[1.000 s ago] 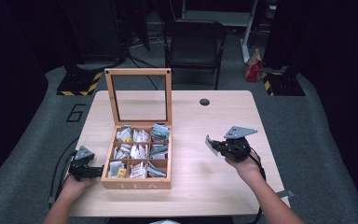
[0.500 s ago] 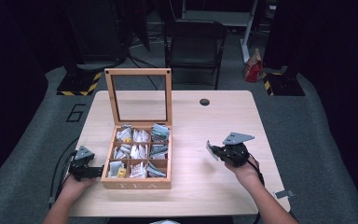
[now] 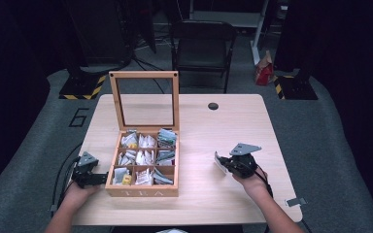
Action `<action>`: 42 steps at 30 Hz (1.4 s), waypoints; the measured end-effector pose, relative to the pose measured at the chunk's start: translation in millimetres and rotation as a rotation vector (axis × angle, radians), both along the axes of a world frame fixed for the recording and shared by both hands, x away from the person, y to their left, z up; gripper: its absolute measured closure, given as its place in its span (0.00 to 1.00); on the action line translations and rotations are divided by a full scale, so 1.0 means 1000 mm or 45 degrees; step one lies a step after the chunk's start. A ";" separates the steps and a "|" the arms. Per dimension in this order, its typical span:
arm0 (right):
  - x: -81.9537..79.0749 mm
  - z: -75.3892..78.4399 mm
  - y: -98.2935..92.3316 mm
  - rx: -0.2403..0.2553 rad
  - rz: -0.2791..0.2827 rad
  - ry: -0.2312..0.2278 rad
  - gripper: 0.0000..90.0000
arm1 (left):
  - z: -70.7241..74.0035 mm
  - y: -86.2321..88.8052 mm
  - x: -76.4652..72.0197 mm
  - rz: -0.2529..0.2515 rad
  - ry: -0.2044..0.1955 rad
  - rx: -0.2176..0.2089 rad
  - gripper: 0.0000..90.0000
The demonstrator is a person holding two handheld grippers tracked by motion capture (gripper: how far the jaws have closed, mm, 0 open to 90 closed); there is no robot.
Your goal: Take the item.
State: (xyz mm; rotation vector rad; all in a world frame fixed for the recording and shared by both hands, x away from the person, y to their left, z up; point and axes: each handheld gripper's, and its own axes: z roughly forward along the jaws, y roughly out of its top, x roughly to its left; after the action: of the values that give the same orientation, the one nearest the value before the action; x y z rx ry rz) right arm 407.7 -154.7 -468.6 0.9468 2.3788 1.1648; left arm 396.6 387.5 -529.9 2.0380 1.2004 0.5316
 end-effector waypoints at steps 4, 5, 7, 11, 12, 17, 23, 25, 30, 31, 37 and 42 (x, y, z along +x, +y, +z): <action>-0.001 -0.004 0.000 -0.019 -0.003 -0.001 0.99 | 0.000 0.000 0.000 0.000 0.000 0.000 0.17; -0.001 -0.005 0.000 -0.021 -0.012 -0.001 0.99 | 0.000 0.000 0.000 0.000 0.000 0.000 0.17; -0.001 -0.007 -0.001 -0.018 -0.012 0.009 0.99 | 0.000 0.000 0.000 0.000 0.000 0.000 0.17; -0.001 -0.009 -0.001 -0.017 -0.013 0.010 0.99 | 0.000 0.000 0.000 0.000 0.000 0.000 0.17; -0.001 -0.009 -0.001 -0.020 -0.009 0.011 0.99 | 0.000 0.000 0.000 0.000 0.000 0.000 0.17; -0.004 -0.014 0.004 -0.029 0.015 0.017 0.99 | 0.000 0.000 0.000 0.000 0.000 0.000 0.17; -0.006 -0.020 0.009 -0.036 0.051 0.044 0.99 | 0.000 0.000 0.000 0.000 0.000 0.000 0.17; -0.007 -0.022 0.012 -0.037 0.057 0.062 0.99 | 0.000 0.000 0.000 0.000 0.000 0.000 0.17; -0.007 -0.025 0.016 -0.028 0.062 0.087 0.98 | 0.000 0.000 0.000 0.000 0.000 0.000 0.17; -0.007 -0.025 0.016 -0.027 0.059 0.090 0.98 | 0.000 0.000 0.000 0.000 0.000 0.000 0.17; -0.007 -0.025 0.017 -0.028 0.083 0.094 0.96 | 0.000 0.000 0.000 0.000 0.000 0.000 0.17; -0.008 -0.024 0.018 0.012 0.083 0.104 0.85 | 0.000 0.000 0.000 0.000 0.000 0.000 0.17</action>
State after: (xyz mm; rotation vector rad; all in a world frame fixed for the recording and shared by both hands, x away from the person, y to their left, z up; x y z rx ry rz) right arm 399.5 -137.0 -492.2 0.9433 2.4879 1.1832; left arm 396.6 387.6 -529.9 2.0381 1.2002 0.5313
